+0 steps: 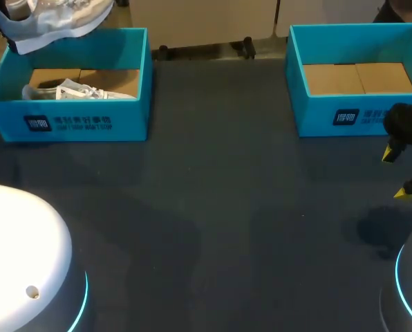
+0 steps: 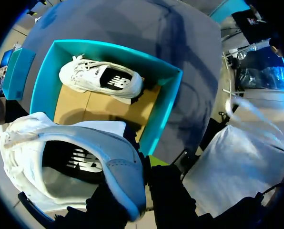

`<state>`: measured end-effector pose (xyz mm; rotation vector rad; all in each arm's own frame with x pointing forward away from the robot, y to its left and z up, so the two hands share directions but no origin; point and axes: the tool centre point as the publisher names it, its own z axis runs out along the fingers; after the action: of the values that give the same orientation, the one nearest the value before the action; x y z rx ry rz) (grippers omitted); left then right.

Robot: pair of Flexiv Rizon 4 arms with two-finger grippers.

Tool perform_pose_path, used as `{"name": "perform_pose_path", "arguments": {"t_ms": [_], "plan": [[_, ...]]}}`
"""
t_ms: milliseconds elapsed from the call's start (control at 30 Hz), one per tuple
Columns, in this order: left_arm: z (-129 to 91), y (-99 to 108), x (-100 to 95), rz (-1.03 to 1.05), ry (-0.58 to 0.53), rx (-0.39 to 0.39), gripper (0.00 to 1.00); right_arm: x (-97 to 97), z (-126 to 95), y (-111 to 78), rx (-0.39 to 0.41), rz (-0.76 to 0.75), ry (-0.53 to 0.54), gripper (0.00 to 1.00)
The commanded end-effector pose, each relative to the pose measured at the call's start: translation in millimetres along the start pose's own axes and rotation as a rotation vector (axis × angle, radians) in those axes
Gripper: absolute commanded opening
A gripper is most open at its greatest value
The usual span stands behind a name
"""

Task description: Take the shoe out of the shoebox, open the shoe tongue, remove and reinsert the insole, then place the shoe into the shoebox

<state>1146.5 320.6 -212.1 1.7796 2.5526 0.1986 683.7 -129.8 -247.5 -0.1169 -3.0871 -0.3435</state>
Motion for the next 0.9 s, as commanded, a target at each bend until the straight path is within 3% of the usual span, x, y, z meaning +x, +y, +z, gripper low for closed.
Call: {"name": "perform_pose_path", "arguments": {"t_ms": [33, 367, 900], "plan": [[6, 7, 0.2, 0.096, -0.010, 0.002, 0.00, 0.0, 1, 0.2, 0.003, 0.000, -0.001, 1.00], [25, 9, -3.8, 0.244, 0.068, -0.047, 0.00, 0.0, 1, 0.2, 0.003, 0.000, -0.001, 1.00], [28, 13, -4.8, 0.268, 0.055, -0.030, 0.00, 0.0, 1, 0.2, 0.003, 0.000, -0.001, 1.00]]}}
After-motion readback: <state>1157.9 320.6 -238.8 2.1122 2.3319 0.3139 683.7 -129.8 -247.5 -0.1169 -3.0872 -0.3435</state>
